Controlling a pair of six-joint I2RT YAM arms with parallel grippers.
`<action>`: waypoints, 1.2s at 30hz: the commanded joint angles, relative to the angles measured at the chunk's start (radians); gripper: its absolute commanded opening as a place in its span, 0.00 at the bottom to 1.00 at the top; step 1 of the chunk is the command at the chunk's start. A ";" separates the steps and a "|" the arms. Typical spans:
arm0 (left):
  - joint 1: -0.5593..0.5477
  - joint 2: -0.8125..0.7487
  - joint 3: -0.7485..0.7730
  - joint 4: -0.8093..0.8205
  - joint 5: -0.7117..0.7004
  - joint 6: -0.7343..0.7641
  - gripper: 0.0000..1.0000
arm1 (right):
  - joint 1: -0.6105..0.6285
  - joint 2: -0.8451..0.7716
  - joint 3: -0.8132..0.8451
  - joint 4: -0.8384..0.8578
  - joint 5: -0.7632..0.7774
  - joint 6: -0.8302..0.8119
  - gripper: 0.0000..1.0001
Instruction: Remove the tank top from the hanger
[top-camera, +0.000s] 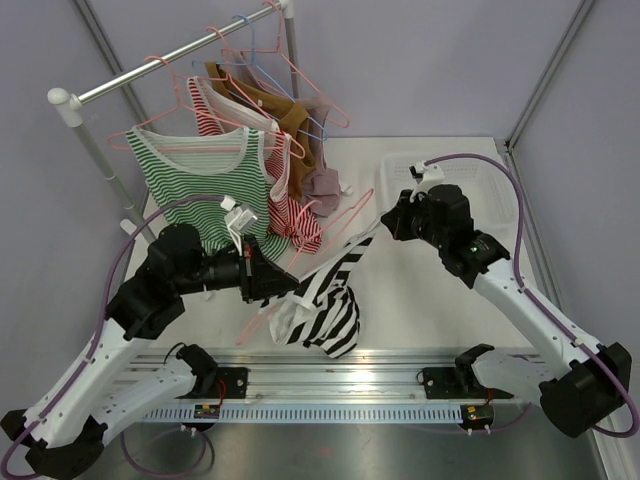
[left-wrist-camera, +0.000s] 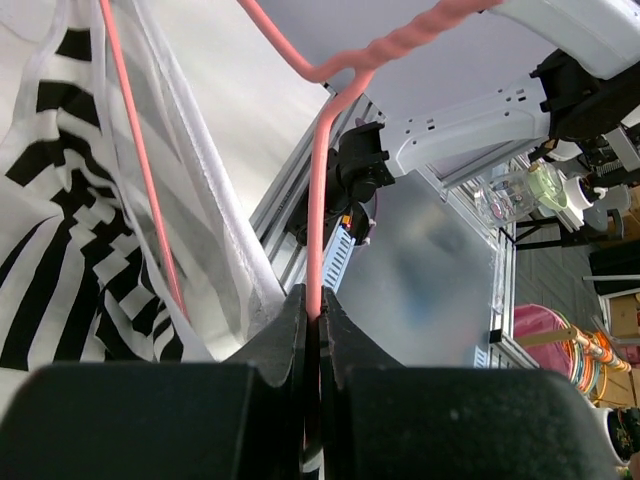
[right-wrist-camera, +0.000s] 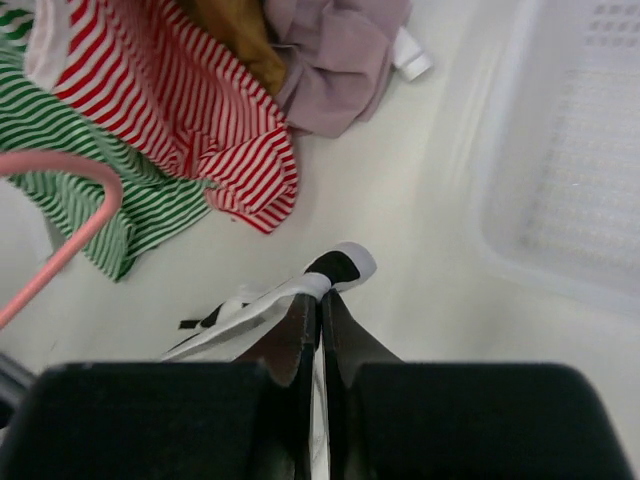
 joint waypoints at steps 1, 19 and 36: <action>-0.005 0.008 0.108 0.038 -0.001 0.013 0.00 | -0.031 -0.031 -0.027 0.100 -0.185 0.049 0.00; -0.005 0.315 0.292 0.647 -0.520 0.122 0.02 | 0.088 -0.208 -0.215 -0.003 -0.429 0.113 0.00; -0.011 -0.049 0.225 0.190 -0.799 0.054 0.00 | 0.087 -0.159 -0.163 0.033 -0.312 0.169 1.00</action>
